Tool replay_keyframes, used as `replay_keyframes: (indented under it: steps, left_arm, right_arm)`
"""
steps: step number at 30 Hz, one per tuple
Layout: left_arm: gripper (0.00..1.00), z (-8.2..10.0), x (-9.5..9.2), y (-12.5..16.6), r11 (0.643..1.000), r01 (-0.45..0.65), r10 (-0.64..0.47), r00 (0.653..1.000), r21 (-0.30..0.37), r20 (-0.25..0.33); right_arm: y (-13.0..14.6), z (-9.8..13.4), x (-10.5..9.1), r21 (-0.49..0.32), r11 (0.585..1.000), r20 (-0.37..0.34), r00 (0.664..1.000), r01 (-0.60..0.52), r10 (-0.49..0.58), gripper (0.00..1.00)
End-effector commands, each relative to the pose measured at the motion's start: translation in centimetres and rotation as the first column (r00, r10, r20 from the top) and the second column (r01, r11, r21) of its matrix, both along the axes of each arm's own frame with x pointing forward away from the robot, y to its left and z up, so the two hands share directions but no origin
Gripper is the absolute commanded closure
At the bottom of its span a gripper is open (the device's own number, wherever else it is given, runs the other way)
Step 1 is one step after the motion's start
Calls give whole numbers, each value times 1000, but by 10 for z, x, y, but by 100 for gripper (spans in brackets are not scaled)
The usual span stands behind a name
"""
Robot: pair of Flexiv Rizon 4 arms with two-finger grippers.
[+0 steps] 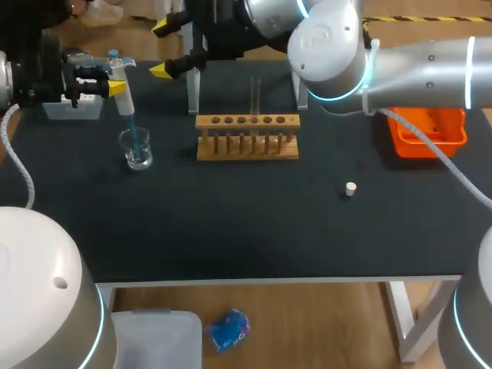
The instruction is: Invert the test tube, pick up the pipette, mount the tip to pipette, aspirate from beaker and dispense into the tube, eject the tip, return the pipette, and cap with the stopper.
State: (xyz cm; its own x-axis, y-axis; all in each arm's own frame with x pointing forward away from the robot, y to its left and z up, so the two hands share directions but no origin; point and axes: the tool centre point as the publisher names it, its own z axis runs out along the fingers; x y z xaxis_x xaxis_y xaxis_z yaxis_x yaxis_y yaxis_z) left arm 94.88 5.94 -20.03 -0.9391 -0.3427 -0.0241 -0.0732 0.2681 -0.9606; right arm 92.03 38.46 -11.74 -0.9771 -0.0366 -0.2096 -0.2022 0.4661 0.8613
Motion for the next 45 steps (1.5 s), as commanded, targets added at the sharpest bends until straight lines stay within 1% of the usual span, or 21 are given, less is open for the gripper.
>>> replay_keyframes:
  steps: [1, 9, 10, 12, 14, 15, 16, 17, 18, 19, 20, 26, 31, 38, 45]
  left_arm:
    - [100, 0, 1, 1, 1000, 5, -5, 1000, -2, 1]
    - [100, 0, 1, 1, 1000, 5, -5, 1000, -2, 1]
    - [100, 0, 1, 1, 1000, 5, -5, 1000, -2, 1]
    - [100, 0, 1, 1, 1000, 5, -5, 1000, -2, 1]
    - [100, 0, 1, 1, 1000, 5, -5, 1000, -2, 1]
    - [100, 0, 1, 1, 1000, 5, -5, 1000, -2, 1]
    - [100, 0, 1, 1, 1000, 5, -5, 1000, -2, 1]
    - [100, 0, 1, 1, 1000, 5, -5, 1000, -2, 1]
    - [100, 0, 1, 1, 1000, 5, -5, 1000, -2, 1]
    - [100, 0, 1, 1, 1000, 5, -5, 1000, -2, 1]
    - [100, 0, 1, 1, 1000, 5, -5, 1000, -2, 1]
    - [100, 0, 1, 1, 1000, 5, -5, 1000, -2, 1]
    - [100, 0, 1, 1, 1000, 5, -5, 1000, -2, 1]
    - [100, 0, 1, 1, 1000, 5, -5, 1000, -2, 1]
    - [100, 0, 1, 1, 1000, 5, -5, 1000, -2, 1]
  right_arm:
    - [3, 2, 2, -52, 999, -2, 1000, 6, -6, 0]
    - [3, 2, 2, -52, 999, -2, 1000, 6, -6, 0]
    - [3, 2, 2, -47, 999, -10, 1000, 7, -7, 0]
    - [6, 2, 2, -48, 999, -17, 1000, 20, -21, 0]
    - [10, 4, 1, -42, 999, -29, 1000, 4, -5, 0]
    - [12, 4, 1, -52, 999, -24, 1000, 12, -13, 0]
    - [14, 6, 1, -35, 999, -37, 999, 9, -10, 5]
    - [16, 9, 0, -28, 1000, -38, 999, -4, 3, 51]
    - [17, 11, -1, -31, 1000, -32, 999, 0, -1, 64]
    - [19, 12, 0, -28, 1000, -29, 1000, 2, -3, 80]
    - [21, 14, -1, -17, 1000, -29, 1000, -4, 3, 100]
    - [33, 14, 2, -2, 1000, -30, 1000, -7, 7, 100]
    - [45, 7, 3, 15, 1000, -38, 999, -4, 4, 100]
    - [61, 7, 7, 26, 1000, -41, 999, -12, 13, 100]
    - [73, 8, 12, 83, 997, -36, 999, -1, 4, 100]
